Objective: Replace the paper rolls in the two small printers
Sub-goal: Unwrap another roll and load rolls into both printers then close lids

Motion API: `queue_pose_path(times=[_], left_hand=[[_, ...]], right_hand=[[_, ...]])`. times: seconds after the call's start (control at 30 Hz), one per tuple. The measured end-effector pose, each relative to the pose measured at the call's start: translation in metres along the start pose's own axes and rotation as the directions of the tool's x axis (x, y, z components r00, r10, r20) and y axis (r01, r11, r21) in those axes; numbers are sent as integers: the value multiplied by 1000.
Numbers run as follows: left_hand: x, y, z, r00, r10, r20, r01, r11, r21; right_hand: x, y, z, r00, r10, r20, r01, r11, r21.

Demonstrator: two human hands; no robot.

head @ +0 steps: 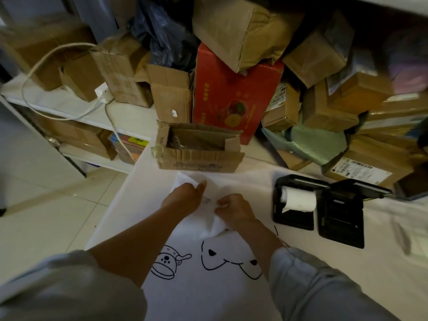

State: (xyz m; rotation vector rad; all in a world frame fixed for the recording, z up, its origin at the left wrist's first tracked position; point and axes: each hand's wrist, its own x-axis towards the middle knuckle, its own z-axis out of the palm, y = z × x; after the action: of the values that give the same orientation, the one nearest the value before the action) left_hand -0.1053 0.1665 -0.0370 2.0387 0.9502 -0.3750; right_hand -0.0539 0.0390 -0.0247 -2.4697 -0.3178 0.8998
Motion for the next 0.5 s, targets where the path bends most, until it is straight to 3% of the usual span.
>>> queue_pose_path(times=[0.13, 0.23, 0.3, 0.37, 0.5], left_hand=[[-10, -2, 1, 997, -77, -13, 78, 984, 158], [-16, 0, -1, 993, -104, 51, 96, 986, 138], [-21, 9, -3, 994, -86, 67, 85, 996, 17], [-31, 22, -9, 989, -74, 125, 85, 993, -84], [-53, 43, -25, 968, -34, 250, 47, 998, -47]], right_hand=[[-12, 4, -5, 989, -4, 151, 5, 1000, -3], [-20, 5, -4, 982, -49, 180, 41, 998, 48], [-24, 7, -3, 986, -69, 152, 42, 983, 179], [-26, 7, -7, 990, -119, 77, 102, 976, 193], [-37, 4, -20, 998, -56, 0, 55, 968, 246]])
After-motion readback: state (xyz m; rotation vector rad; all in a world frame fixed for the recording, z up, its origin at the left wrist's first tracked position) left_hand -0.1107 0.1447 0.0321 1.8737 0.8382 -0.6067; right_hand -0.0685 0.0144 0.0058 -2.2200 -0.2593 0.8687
